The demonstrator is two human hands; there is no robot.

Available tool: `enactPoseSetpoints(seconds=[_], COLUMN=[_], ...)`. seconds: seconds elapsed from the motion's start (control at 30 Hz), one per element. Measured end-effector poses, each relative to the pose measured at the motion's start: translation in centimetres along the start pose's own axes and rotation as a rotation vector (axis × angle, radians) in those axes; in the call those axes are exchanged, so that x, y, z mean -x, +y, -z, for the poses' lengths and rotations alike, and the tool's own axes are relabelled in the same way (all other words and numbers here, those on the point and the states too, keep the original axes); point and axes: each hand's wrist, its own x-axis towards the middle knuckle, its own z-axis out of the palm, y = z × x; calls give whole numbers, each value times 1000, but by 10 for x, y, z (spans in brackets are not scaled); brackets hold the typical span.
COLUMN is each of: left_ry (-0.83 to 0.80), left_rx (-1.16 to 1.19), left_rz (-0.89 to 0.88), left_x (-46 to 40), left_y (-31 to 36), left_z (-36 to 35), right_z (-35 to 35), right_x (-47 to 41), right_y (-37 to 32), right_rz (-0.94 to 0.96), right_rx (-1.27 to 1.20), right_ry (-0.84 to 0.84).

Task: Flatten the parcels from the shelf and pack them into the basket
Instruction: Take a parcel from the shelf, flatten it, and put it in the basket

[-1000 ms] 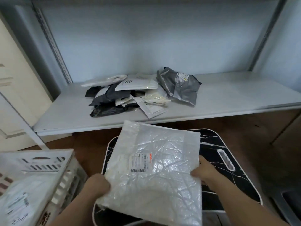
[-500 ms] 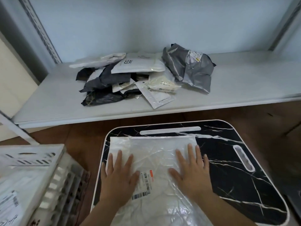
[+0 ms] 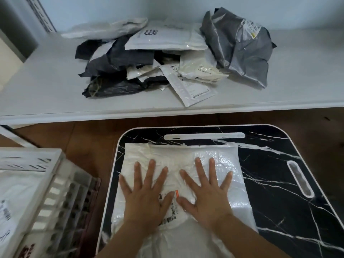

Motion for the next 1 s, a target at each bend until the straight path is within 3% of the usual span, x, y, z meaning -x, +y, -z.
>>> enactPoseSetpoints(seconds=[0.53, 0.7, 0.9, 1.0], left_ry=[-33, -22, -45, -44], left_rx=[-7, -21, 0, -7], left_rz=[15, 13, 31, 23], left_x=[-4, -4, -6, -4], left_y=[2, 1, 3, 3], left_z=[0, -2, 2, 3], right_z=[8, 7, 13, 21], right_x=[-9, -43, -61, -58], right_y=[-8, -27, -16, -9], right_rz=[-18, 150, 186, 112], right_rx=[-59, -3, -20, -3], right_ry=[-78, -23, -121, -190])
